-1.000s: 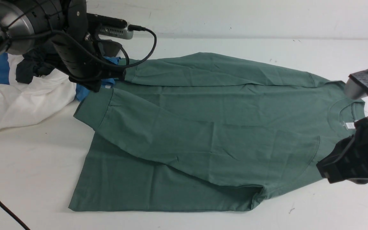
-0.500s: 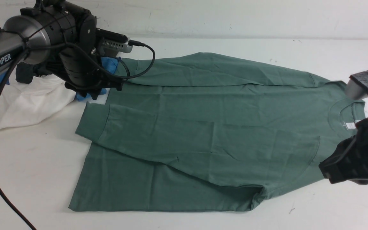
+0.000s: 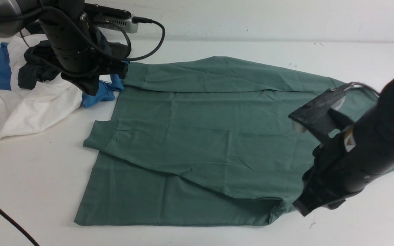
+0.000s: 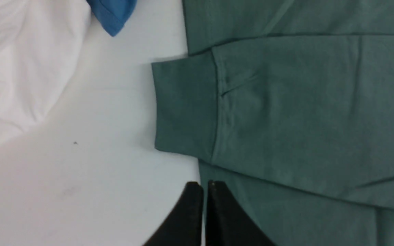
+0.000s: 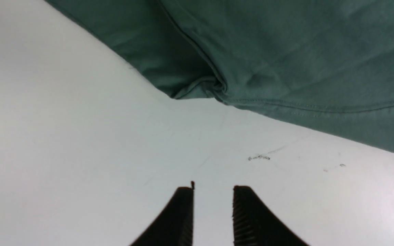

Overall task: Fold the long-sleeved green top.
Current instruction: Use the left arm to clamp the cuff farthest from it

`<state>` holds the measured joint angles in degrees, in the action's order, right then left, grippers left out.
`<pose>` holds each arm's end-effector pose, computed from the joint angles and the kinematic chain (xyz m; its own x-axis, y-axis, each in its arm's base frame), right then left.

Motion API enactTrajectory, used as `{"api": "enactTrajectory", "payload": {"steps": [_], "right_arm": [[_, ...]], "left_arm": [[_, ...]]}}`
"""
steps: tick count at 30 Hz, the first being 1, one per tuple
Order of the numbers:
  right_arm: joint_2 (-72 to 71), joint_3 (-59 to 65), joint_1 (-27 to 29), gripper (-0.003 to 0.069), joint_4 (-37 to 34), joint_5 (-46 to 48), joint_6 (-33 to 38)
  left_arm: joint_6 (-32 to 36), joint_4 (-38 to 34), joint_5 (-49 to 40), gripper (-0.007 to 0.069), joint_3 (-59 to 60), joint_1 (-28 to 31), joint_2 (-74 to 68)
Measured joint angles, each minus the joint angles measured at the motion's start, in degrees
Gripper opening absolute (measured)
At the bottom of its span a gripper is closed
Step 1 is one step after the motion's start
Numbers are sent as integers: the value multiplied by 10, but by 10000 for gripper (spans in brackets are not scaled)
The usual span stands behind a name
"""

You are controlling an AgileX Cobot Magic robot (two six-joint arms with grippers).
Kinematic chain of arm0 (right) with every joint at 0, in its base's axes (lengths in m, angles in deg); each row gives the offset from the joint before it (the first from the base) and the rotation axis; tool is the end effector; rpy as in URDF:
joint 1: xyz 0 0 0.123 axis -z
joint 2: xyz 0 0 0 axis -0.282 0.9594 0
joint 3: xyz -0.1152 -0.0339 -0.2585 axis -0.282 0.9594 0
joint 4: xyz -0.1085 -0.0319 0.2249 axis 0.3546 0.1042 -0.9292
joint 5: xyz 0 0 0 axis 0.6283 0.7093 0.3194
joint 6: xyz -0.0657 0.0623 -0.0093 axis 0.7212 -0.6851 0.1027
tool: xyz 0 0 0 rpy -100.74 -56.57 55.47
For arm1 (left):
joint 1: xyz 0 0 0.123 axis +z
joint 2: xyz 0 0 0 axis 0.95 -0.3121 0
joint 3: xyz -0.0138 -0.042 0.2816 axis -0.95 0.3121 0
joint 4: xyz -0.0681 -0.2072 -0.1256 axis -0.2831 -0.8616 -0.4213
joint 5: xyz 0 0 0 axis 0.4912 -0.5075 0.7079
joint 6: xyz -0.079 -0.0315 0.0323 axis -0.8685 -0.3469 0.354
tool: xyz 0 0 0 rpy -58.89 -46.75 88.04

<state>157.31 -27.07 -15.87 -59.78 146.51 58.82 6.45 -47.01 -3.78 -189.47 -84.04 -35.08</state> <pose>0.2295 0.1447 0.2592 -0.7607 -0.6265 -0.1696 -0.6328 0.7740 -0.0212 0.3981 -0.0797 0.3119 -0.9320 0.1582 -0.3261 0.1491 0.9874 0.0530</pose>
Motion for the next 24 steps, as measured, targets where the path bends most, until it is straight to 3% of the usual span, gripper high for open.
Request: {"api": "enactTrajectory", "payload": {"steps": [3, 4, 6, 11, 16, 19, 21, 24], "right_arm": [[35, 0, -6, 319, 13, -33, -10], [37, 0, -6, 319, 13, -33, -11], [60, 0, -7, 418, 29, -71, -22], [101, -1, -7, 475, 38, -117, -25], [142, -2, -8, 475, 43, -153, -30], [160, -2, -8, 437, 52, -171, -39], [166, -2, -8, 383, 57, -176, -51], [170, -2, -8, 228, 64, -177, -71]], "left_arm": [[2, -35, 1, -4, 75, 0, 58], [2, -43, 3, -4, 81, 0, 62], [2, -73, 31, -4, 159, 0, 114], [12, -113, 73, -4, 285, 0, 174], [16, -116, 103, -4, 375, 0, 199], [17, -116, 110, -4, 402, 0, 205], [17, -116, 112, -4, 410, 0, 207], [17, -116, 119, -4, 414, 0, 211]]}}
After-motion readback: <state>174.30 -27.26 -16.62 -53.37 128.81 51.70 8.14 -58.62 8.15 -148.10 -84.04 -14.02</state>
